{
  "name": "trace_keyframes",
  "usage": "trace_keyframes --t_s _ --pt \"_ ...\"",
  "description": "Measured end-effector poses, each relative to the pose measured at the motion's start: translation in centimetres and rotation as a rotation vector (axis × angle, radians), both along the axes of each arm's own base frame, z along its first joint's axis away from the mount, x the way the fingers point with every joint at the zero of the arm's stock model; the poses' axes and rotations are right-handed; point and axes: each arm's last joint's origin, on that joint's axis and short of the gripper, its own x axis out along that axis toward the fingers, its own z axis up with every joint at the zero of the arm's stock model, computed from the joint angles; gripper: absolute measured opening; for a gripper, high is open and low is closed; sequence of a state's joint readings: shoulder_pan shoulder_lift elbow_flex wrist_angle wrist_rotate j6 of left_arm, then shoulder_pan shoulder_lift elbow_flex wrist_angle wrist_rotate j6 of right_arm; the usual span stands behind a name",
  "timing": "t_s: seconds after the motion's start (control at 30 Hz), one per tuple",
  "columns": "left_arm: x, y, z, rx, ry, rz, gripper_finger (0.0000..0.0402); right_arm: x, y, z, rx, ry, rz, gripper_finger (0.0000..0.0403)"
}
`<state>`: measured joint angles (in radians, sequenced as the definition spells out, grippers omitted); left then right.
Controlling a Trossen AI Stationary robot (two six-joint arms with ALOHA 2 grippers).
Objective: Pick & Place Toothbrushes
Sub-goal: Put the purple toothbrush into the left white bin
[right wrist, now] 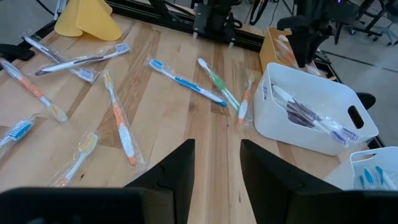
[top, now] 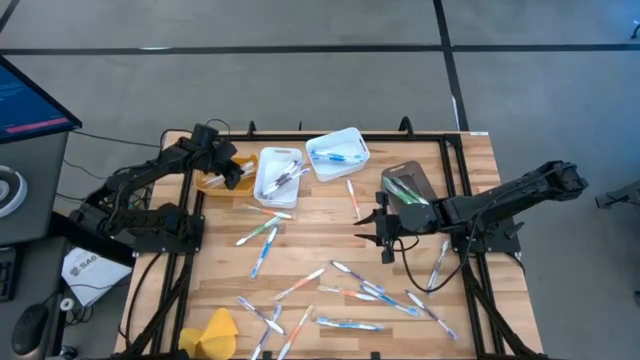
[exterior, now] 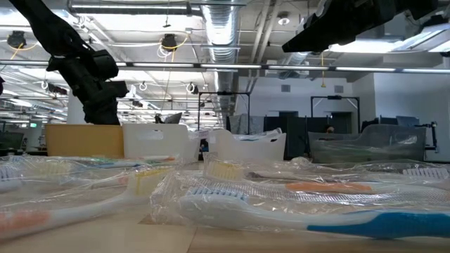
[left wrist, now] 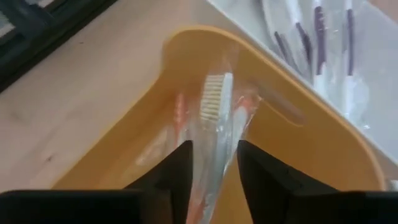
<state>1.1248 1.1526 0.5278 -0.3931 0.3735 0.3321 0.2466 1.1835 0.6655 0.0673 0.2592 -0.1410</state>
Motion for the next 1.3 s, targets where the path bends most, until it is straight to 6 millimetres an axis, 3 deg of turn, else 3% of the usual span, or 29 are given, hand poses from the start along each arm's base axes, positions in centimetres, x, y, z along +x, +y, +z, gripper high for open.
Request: trace_keyframes --t_s 0.43,0.73,1.07,1.3 --pt "0.0 -1.2 2.3 0.122 -0.041 -0.013 0.0182 0.0 0.0 0.0 0.009 0.000 -0.005 0.0122" --pt "-0.3 -1.9 3.4 0.159 -0.089 0.021 0.0210 -0.7 0.8 -0.9 0.198 0.100 -0.057 0.0128" --pt "0.1 -2.1 3.6 0.175 -0.101 -0.005 0.0221 -1.0 2.6 -0.9 0.196 0.098 0.018 0.0171" --pt "0.1 -2.1 3.7 0.179 -0.104 -0.006 0.0220 1.1 3.8 -2.7 0.172 0.155 0.027 0.0216"
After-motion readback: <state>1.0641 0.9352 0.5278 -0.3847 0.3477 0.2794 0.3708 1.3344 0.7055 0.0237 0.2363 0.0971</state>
